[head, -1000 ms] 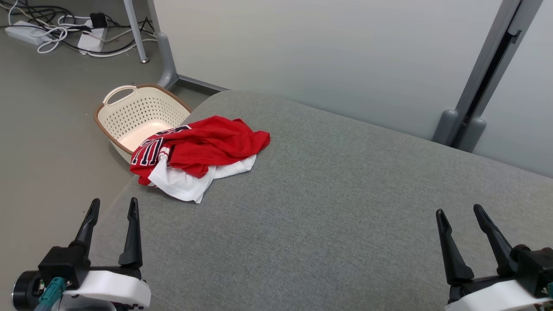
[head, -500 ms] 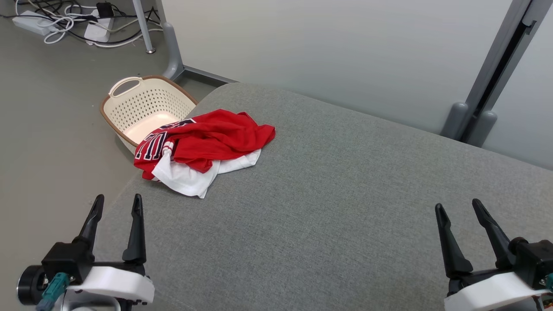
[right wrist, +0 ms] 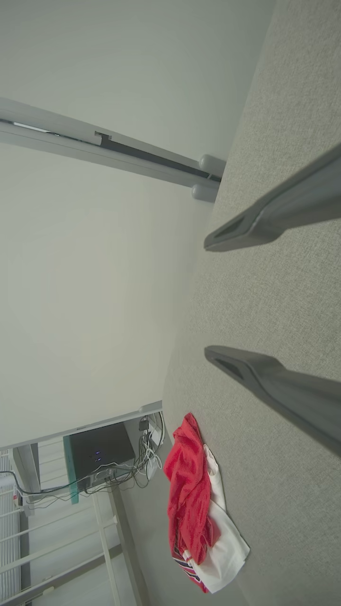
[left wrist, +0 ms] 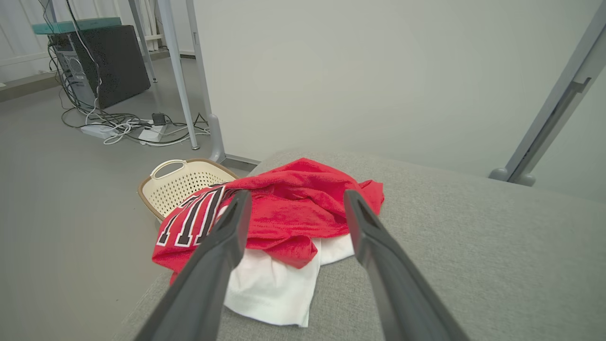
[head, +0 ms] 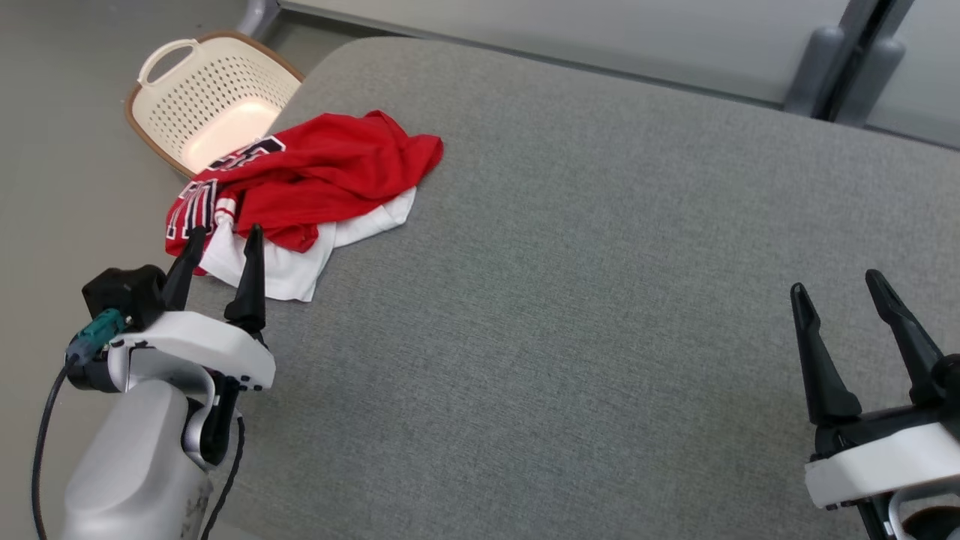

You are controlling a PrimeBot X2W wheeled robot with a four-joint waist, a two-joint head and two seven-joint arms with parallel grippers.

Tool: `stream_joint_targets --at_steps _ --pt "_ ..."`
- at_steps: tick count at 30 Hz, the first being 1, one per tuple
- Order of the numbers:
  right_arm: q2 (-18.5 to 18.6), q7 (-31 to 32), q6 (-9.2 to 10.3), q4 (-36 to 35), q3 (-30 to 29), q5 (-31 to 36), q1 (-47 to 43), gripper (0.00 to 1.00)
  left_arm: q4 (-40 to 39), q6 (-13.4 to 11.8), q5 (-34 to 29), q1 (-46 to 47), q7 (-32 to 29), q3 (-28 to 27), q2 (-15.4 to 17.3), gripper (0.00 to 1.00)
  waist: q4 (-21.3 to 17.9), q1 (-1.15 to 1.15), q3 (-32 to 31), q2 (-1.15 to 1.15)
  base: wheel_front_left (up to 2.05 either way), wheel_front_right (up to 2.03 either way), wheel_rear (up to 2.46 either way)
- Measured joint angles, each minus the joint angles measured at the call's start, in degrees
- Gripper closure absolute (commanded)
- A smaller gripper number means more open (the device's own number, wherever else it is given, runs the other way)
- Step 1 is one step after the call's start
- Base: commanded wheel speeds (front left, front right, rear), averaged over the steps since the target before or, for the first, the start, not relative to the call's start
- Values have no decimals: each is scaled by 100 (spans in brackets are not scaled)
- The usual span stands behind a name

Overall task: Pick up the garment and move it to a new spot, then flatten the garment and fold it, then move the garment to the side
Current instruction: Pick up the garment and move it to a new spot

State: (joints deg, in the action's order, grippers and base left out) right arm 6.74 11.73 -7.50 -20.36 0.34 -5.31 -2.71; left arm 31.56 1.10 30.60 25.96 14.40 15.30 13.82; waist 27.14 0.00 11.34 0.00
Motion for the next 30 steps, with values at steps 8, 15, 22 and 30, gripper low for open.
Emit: stream_joint_targets --at_steps 8,15,22,30 --pt "-1 64 0 -143 -35 140 327 0 2185 522 265 1334 -135 127 -218 0 -329 0 940 0 0 0 0" --pt "-3 -16 0 -5 20 138 563 0 3559 624 688 1867 -432 94 -222 100 -629 0 1328 0 0 0 0" --pt "-34 -142 0 122 -40 122 631 0 3784 633 767 1917 -63 138 -133 100 -702 0 1287 0 0 0 0" --pt "-93 -368 0 309 -102 47 577 0 2359 561 465 1656 59 -443 220 100 -690 0 834 0 0 0 0"
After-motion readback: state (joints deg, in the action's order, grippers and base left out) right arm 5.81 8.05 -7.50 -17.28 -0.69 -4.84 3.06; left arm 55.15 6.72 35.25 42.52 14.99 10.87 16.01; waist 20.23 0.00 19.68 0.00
